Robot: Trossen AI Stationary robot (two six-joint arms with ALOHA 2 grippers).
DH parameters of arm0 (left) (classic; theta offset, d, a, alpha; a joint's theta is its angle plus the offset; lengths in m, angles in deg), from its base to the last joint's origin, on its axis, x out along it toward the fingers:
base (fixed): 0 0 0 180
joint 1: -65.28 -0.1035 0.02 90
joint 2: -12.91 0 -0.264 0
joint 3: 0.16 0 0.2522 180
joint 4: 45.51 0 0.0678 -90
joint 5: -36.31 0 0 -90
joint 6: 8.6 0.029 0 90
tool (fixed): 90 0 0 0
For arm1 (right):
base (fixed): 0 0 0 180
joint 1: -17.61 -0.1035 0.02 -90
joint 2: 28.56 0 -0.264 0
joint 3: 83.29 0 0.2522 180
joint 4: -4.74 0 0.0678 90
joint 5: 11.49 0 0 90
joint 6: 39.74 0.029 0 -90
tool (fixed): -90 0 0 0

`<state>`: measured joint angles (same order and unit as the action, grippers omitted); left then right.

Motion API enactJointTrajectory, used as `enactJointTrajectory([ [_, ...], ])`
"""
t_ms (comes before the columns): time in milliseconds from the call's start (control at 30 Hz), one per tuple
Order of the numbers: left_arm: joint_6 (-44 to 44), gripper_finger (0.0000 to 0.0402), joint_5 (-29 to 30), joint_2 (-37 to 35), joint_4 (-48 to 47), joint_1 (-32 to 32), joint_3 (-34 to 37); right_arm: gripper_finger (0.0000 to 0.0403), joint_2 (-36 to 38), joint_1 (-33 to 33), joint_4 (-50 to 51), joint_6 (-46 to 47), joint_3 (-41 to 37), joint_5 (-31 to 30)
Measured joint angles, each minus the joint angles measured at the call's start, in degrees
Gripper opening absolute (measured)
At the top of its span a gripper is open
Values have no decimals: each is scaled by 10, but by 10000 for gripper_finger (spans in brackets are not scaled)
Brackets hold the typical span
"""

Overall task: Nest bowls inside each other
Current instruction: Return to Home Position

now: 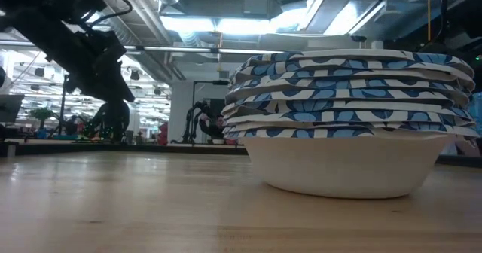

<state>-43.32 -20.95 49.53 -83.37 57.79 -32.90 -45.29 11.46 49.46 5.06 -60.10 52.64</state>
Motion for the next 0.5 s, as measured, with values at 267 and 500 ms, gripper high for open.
enactJointTrajectory([
  [267,48,176,-30,-18,169,0,99,182,0,0,-8,1,0,0],
  [500,93,176,-107,-83,217,-14,151,182,0,0,-20,-2,0,-22],
])
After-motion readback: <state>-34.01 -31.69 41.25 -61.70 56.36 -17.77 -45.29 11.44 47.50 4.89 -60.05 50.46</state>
